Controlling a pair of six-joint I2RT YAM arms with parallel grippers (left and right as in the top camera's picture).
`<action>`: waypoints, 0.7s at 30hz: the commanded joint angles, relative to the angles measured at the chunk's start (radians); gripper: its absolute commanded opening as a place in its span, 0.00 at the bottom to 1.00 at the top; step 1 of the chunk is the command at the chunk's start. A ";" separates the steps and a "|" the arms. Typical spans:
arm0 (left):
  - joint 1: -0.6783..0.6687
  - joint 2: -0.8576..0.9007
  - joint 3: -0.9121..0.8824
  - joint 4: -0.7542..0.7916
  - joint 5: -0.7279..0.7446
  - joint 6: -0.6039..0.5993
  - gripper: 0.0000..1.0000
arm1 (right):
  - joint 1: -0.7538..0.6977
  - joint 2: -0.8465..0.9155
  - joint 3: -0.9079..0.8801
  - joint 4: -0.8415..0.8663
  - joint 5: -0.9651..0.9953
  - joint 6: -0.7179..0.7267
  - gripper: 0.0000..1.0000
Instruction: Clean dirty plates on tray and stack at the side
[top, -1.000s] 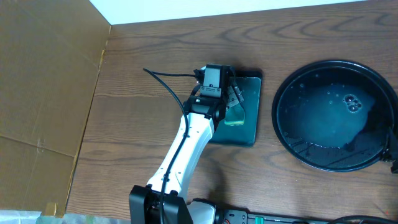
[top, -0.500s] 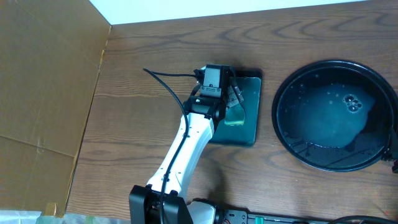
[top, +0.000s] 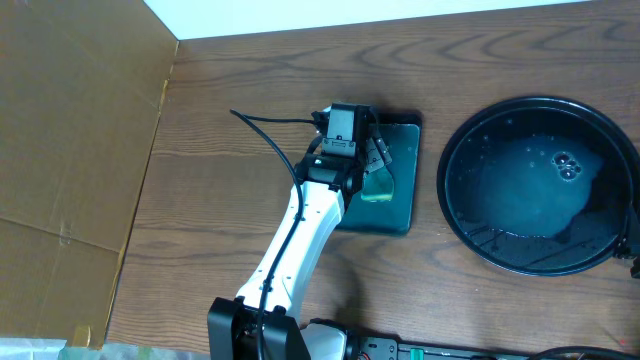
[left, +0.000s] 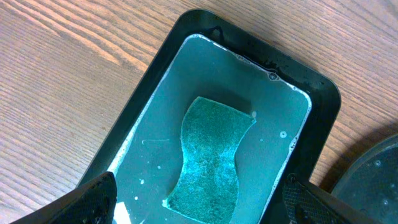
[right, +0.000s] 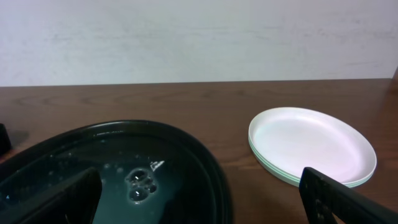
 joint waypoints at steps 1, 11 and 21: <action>0.004 0.000 0.022 0.000 -0.012 0.006 0.86 | -0.006 -0.010 -0.005 -0.001 0.003 -0.015 0.99; 0.009 0.000 0.022 -0.112 -0.082 0.059 0.86 | -0.006 -0.005 -0.005 0.000 0.003 -0.015 0.99; 0.011 -0.140 -0.034 -0.183 0.072 0.337 0.86 | -0.006 0.000 -0.005 -0.001 0.003 -0.015 0.99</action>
